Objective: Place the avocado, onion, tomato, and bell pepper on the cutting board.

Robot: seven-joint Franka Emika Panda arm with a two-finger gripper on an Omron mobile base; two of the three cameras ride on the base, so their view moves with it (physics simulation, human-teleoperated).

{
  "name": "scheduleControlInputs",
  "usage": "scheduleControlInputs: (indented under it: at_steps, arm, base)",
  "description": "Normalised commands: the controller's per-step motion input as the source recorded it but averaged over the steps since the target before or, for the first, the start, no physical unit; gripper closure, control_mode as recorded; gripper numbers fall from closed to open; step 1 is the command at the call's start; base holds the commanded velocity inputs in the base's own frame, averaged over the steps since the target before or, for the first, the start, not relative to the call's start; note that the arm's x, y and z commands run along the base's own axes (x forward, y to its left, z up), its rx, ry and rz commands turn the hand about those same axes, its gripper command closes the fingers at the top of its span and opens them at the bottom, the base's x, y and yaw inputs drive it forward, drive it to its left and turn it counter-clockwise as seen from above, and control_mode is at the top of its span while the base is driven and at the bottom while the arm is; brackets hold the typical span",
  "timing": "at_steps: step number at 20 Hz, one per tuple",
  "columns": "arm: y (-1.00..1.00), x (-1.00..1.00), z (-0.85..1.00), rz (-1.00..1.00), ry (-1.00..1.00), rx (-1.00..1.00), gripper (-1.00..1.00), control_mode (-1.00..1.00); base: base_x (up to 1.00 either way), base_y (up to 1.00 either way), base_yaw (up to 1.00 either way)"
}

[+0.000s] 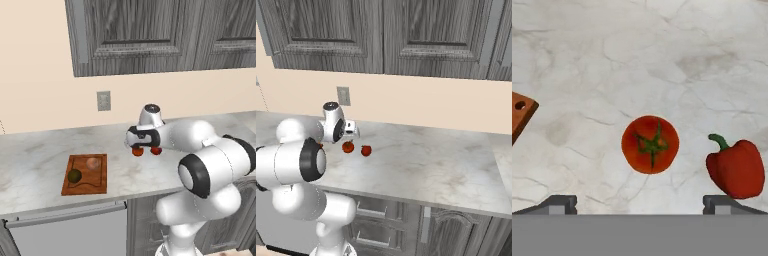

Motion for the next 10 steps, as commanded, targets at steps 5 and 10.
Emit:
scheduleControlInputs:
  at_steps: [5,10]
  arm:
    - [0.0,0.26,-0.31,0.0,0.0,0.0,-1.0,-1.0]
    - [0.0,0.3,-0.24,0.0,0.0,0.0,-1.0,-1.0]
  base:
    - [0.0,0.0,0.0]
    - [0.0,0.0,0.0]
